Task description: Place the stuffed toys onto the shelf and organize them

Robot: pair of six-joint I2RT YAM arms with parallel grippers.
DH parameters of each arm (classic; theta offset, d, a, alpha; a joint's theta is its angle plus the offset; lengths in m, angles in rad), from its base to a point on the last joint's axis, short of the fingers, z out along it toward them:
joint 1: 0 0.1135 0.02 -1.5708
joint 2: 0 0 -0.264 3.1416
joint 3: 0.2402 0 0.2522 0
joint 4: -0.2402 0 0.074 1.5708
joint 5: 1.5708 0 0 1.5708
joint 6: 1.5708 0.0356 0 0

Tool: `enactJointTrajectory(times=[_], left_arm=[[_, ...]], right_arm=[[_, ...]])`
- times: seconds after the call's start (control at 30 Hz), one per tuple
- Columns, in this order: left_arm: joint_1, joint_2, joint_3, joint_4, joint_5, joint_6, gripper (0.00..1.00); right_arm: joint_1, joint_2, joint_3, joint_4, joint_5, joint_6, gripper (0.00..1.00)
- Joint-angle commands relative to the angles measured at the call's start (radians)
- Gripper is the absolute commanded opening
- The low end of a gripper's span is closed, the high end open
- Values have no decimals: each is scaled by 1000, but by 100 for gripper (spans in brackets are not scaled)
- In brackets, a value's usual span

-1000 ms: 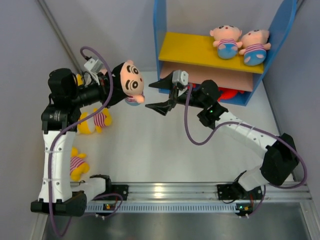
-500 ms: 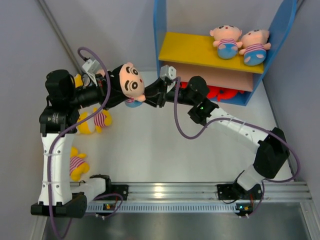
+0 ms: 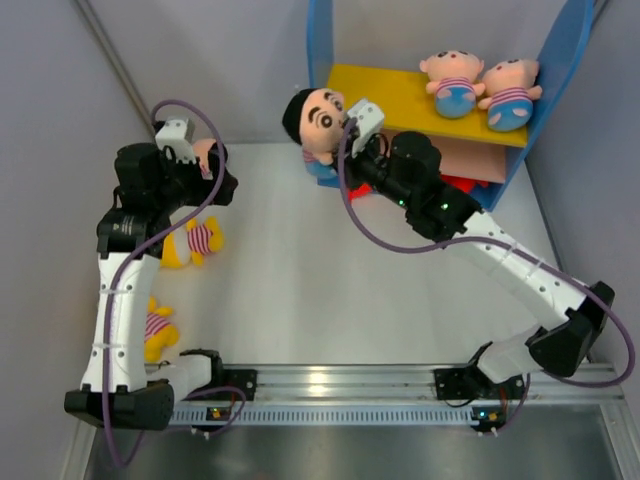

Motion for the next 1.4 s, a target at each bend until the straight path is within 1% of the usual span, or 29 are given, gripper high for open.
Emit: enactJointTrajectory(times=[0.0, 0.03, 0.07, 0.1, 0.13, 0.17, 0.2, 0.27, 0.3, 0.37, 0.4, 0.43, 0.5, 0.6, 0.67, 0.73, 0.8, 0.83, 0.87, 0.93, 0.97, 1.0, 1.03, 1.1, 1.17, 1.2, 1.23, 1.3, 1.37], left_arm=[[0, 9, -45, 0, -190, 59, 99], [-2, 10, -48, 0, -168, 61, 99], [0, 10, -50, 0, -164, 61, 99], [-2, 13, -50, 0, -161, 61, 99], [-2, 13, -50, 0, -159, 61, 99], [-2, 15, -50, -1, -156, 61, 99], [-2, 18, -50, 0, -154, 87, 99], [-2, 21, -50, 0, -148, 90, 99], [-2, 21, -50, 0, -148, 93, 99], [-2, 24, -53, -1, -139, 90, 99], [-2, 23, -56, 0, -130, 88, 99], [-2, 23, -57, -1, -119, 85, 99], [-2, 21, -59, 0, -96, 82, 99], [-2, 18, -57, 0, -96, 90, 99], [-2, 18, -59, 0, -95, 91, 99], [-2, 20, -59, 0, -76, 90, 99], [-2, 21, -57, -1, -66, 87, 99], [-2, 20, -57, -1, -58, 85, 99], [-2, 20, -56, -1, -59, 85, 99], [-2, 20, -56, -1, -55, 88, 99], [-2, 20, -54, -1, -56, 93, 99], [-2, 20, -53, -1, -55, 96, 99], [-2, 20, -51, -3, -58, 96, 99], [-2, 20, -45, -3, -56, 93, 99], [-2, 23, -43, -1, -49, 90, 99], [-2, 21, -43, -1, -44, 88, 99], [-2, 20, -45, -1, -38, 88, 99], [-2, 15, -48, -1, -39, 91, 99], [-2, 9, -50, -3, -49, 93, 99]], right_arm=[[-126, 3, 191, -207, 272, -14, 0], [-183, 32, 236, -264, 285, -13, 0], [-209, 66, 282, -289, 306, -16, 0], [-227, 136, 371, -305, 369, -23, 0], [-243, 170, 410, -313, 400, -37, 0], [-260, 201, 440, -307, 420, -66, 0], [-269, 259, 498, -306, 428, -69, 0], [-293, 316, 557, -307, 435, -62, 0], [-298, 368, 615, -310, 460, -60, 0], [-306, 414, 669, -287, 507, -62, 0], [-307, 442, 662, -257, 576, -65, 2], [-310, 447, 639, -217, 613, -83, 2], [-312, 459, 587, -160, 642, -77, 2], [-313, 468, 591, -198, 632, -17, 1], [-309, 464, 583, -235, 642, 19, 3], [-307, 444, 568, -244, 650, 46, 6], [-303, 429, 544, -232, 684, 43, 12], [-292, 428, 540, -218, 694, 20, 16], [-289, 430, 548, -218, 707, 6, 16], [-272, 454, 580, -240, 772, -43, 15], [-261, 465, 624, -281, 805, -63, 13], [-249, 476, 637, -290, 867, -83, 13], [-225, 474, 634, -286, 885, -133, 13], [-205, 473, 632, -280, 911, -175, 14], [-192, 484, 651, -290, 940, -181, 15], [-194, 490, 655, -290, 941, -195, 18], [-197, 499, 671, -292, 937, -210, 23], [-200, 545, 704, -312, 937, -244, 25], [-209, 604, 772, -338, 931, -255, 28]])
